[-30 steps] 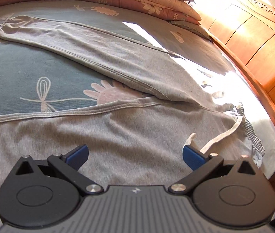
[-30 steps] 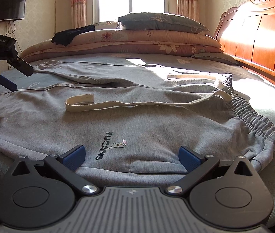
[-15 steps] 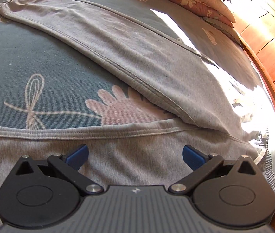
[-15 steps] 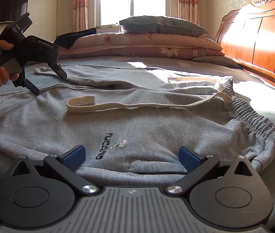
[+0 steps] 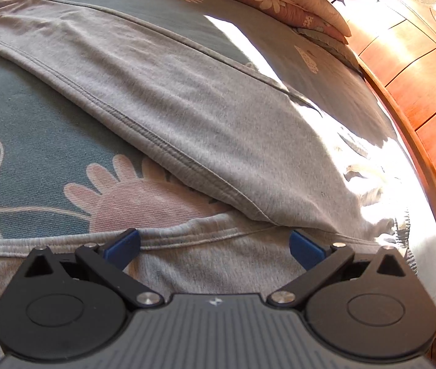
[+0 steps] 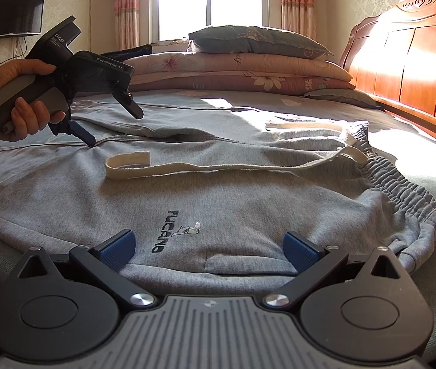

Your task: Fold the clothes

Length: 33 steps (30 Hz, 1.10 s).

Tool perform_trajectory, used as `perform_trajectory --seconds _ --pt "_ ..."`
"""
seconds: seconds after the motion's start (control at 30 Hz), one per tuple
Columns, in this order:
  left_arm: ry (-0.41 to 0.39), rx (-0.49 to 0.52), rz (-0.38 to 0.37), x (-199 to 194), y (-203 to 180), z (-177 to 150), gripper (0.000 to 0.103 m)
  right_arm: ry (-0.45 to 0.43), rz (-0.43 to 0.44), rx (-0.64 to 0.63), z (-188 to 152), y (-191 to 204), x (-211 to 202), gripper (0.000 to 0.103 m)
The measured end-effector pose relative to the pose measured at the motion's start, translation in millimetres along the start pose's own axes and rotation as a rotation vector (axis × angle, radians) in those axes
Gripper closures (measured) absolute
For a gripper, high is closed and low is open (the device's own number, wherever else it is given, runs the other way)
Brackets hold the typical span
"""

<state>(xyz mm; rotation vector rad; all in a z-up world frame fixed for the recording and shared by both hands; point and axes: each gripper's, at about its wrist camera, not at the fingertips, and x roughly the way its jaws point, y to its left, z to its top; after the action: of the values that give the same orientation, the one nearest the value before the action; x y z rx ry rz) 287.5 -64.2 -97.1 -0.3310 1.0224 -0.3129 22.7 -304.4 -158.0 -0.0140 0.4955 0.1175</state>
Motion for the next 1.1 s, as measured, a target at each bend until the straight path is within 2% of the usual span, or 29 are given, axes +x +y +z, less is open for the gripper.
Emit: perform_trajectory --seconds 0.17,0.27,0.4,0.5,0.73,0.8,0.93,1.03,1.1 --pt "-0.004 0.006 -0.076 -10.9 -8.6 -3.4 0.001 -0.001 -0.002 0.000 0.2 0.4 0.0 0.000" --pt "0.014 0.010 -0.105 -3.4 -12.7 -6.7 0.001 -0.001 -0.004 0.000 0.3 0.7 0.1 0.000" --pt "0.012 0.003 -0.051 17.8 -9.1 -3.1 0.001 -0.002 -0.004 -0.002 0.4 0.9 -0.2 0.000" --pt "-0.004 -0.025 -0.017 19.3 -8.5 8.3 0.001 -0.002 -0.004 -0.002 0.3 0.9 -0.3 0.000" --pt "-0.004 -0.022 -0.129 7.0 -17.9 4.9 0.001 -0.003 -0.006 0.000 0.2 1.5 -0.9 0.000" --pt "0.013 -0.011 -0.105 16.4 -18.9 2.1 0.001 -0.003 -0.006 -0.001 0.6 1.5 -0.6 0.000" --pt "-0.010 -0.014 -0.064 26.5 -12.0 4.6 0.001 -0.002 -0.005 -0.001 1.0 1.4 -0.3 0.000" --pt "-0.005 -0.042 -0.052 19.1 -8.8 10.7 0.001 -0.002 -0.005 -0.001 1.0 1.3 -0.4 0.000" --pt "-0.021 -0.004 -0.034 5.5 -8.3 11.2 0.001 -0.002 -0.005 -0.001 1.0 1.3 -0.5 0.000"
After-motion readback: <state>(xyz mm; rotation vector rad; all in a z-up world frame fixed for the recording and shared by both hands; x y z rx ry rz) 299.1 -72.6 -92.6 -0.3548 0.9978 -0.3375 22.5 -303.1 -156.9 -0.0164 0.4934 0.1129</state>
